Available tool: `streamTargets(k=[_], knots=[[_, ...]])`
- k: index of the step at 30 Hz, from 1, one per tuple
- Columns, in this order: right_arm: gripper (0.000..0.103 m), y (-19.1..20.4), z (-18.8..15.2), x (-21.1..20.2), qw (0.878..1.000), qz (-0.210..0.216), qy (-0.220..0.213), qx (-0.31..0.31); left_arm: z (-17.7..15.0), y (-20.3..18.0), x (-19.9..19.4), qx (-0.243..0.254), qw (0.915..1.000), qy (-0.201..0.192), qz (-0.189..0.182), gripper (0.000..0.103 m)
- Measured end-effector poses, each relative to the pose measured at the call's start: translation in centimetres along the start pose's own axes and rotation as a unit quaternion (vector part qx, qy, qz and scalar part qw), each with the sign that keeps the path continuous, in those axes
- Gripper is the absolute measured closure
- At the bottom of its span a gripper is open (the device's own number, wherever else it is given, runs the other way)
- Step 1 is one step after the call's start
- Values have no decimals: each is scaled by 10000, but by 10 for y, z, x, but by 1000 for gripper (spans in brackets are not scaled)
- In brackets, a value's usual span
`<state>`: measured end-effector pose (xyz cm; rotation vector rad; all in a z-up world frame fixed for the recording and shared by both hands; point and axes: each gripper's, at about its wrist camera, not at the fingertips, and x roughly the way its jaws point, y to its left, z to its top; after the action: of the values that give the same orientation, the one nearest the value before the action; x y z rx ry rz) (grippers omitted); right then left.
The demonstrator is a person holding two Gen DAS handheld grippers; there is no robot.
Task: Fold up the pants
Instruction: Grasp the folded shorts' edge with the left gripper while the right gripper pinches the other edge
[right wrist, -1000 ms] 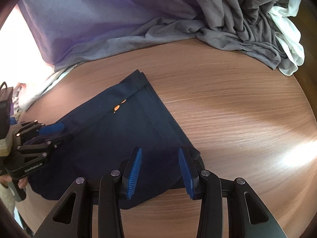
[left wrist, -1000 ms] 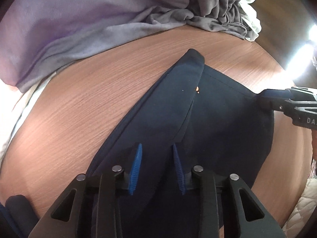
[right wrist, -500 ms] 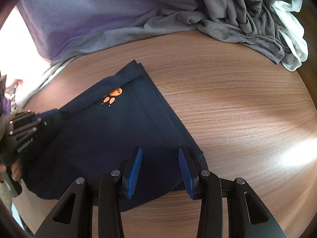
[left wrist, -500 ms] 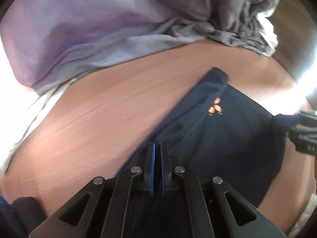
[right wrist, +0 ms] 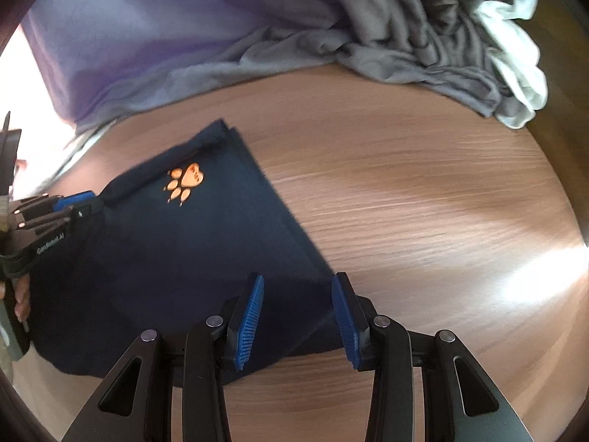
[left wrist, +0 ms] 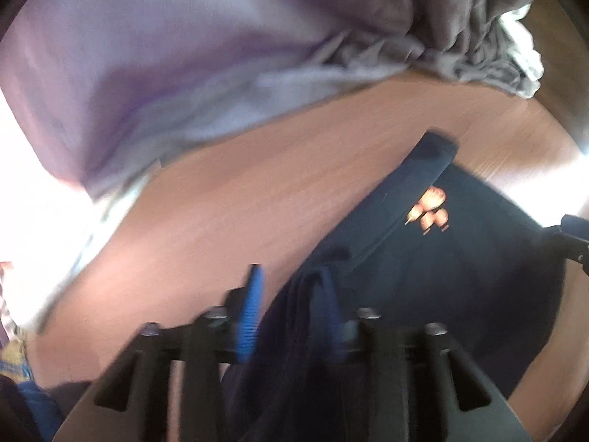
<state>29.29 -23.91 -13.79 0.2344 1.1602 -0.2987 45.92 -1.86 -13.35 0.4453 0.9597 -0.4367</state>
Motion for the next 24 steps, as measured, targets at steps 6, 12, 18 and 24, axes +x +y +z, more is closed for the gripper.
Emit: streamTargets(k=[6, 12, 18, 24], knots=[[63, -14, -16, -24, 9977, 183, -390, 520, 19, -15, -29, 573, 9959, -573, -405, 51], [63, -16, -28, -21, 9948, 584, -317, 770, 40, -37, -6, 995, 9883, -403, -1087, 51], [63, -22, -26, -11, 9923, 605, -297, 1041, 52, -55, 17, 1061, 9822, -207, -1539, 51], [63, -27, -25, -5, 9904, 602, -254, 1220, 60, -67, 35, 1246, 9797, -69, -1567, 51]])
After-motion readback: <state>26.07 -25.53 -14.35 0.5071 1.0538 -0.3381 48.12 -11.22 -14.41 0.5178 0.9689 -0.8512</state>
